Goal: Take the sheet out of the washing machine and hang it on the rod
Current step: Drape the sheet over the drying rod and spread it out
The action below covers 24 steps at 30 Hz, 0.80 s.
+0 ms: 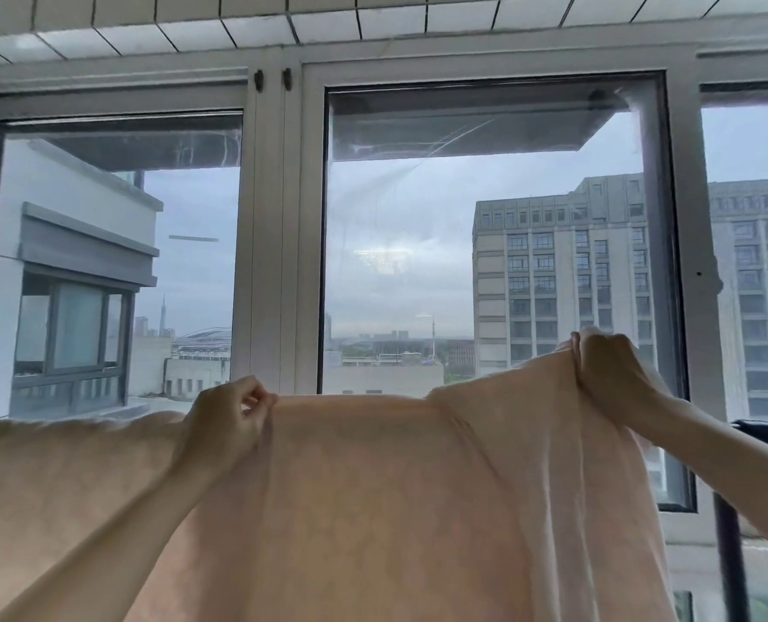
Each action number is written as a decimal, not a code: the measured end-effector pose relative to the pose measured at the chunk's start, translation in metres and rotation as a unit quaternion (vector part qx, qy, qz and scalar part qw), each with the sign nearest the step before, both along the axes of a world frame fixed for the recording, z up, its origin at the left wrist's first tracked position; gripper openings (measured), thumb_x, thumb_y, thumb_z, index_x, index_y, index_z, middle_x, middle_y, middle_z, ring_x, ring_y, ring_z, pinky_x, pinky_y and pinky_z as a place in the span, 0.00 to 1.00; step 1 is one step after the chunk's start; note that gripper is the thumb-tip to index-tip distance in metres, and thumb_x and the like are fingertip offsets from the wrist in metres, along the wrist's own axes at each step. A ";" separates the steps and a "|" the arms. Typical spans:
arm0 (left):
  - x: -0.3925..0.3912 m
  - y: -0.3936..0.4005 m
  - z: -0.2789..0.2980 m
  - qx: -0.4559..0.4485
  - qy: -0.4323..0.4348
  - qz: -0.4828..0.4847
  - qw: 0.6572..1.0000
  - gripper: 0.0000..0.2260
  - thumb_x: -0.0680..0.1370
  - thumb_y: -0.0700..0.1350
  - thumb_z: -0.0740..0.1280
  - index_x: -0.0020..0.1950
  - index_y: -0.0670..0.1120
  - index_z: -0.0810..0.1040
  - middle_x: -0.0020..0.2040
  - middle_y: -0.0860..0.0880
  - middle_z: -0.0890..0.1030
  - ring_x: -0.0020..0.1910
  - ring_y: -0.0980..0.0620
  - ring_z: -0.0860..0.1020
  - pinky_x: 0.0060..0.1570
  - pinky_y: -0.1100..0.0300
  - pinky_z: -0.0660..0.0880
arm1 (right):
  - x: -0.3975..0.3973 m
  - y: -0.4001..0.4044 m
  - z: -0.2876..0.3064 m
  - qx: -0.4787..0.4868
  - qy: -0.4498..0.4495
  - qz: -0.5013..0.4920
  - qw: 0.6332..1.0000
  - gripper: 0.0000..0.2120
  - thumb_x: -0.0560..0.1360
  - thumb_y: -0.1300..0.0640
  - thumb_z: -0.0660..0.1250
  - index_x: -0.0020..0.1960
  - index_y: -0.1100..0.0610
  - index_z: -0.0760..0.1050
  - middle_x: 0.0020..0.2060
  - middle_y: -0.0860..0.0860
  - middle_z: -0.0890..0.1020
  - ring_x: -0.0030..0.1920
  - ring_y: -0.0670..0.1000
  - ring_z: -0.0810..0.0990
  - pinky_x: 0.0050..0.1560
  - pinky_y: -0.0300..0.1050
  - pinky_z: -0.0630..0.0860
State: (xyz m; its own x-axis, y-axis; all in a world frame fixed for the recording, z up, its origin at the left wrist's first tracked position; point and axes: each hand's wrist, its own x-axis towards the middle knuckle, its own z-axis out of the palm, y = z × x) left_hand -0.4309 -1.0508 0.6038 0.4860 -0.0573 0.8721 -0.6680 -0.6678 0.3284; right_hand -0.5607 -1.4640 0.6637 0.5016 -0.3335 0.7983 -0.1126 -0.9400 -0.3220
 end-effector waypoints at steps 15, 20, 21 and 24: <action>-0.036 -0.048 -0.014 -0.080 0.043 0.207 0.974 0.11 0.76 0.36 0.66 0.33 0.42 0.71 0.29 0.44 0.74 0.30 0.45 0.71 0.31 0.55 0.65 | -0.052 -0.141 0.019 0.011 -0.024 0.037 0.999 0.17 0.81 0.59 0.49 0.36 0.58 0.69 0.31 0.54 0.76 0.31 0.54 0.75 0.30 0.44 0.66; -0.047 -0.078 -0.002 -0.065 0.091 0.234 0.966 0.08 0.76 0.39 0.66 0.37 0.41 0.77 0.34 0.42 0.78 0.32 0.48 0.70 0.32 0.57 0.65 | -0.055 -0.165 0.010 -0.027 -0.022 0.035 0.999 0.18 0.82 0.56 0.50 0.38 0.59 0.70 0.30 0.55 0.78 0.30 0.54 0.77 0.30 0.46 0.72; -0.051 -0.089 0.000 -0.047 0.099 0.217 0.970 0.07 0.77 0.39 0.66 0.39 0.41 0.78 0.35 0.44 0.79 0.33 0.49 0.72 0.33 0.58 0.66 | -0.055 -0.165 0.007 -0.037 -0.022 0.040 0.998 0.18 0.82 0.56 0.51 0.38 0.60 0.70 0.30 0.55 0.78 0.30 0.55 0.77 0.32 0.48 0.75; -0.061 -0.118 -0.002 -0.009 0.098 0.118 0.988 0.06 0.77 0.40 0.65 0.42 0.46 0.79 0.39 0.48 0.82 0.39 0.51 0.79 0.39 0.58 0.73 | -0.055 -0.164 0.002 -0.046 -0.014 0.057 0.997 0.17 0.82 0.57 0.52 0.37 0.59 0.69 0.28 0.54 0.76 0.29 0.55 0.77 0.35 0.53 0.78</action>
State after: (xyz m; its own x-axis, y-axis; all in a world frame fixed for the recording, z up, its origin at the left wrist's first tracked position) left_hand -0.4919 -1.1688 0.6017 0.6441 0.0934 0.7592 -0.4160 -0.7901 0.4501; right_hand -0.6152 -1.6282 0.6656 0.5088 -0.2005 0.8372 0.0039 -0.9719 -0.2352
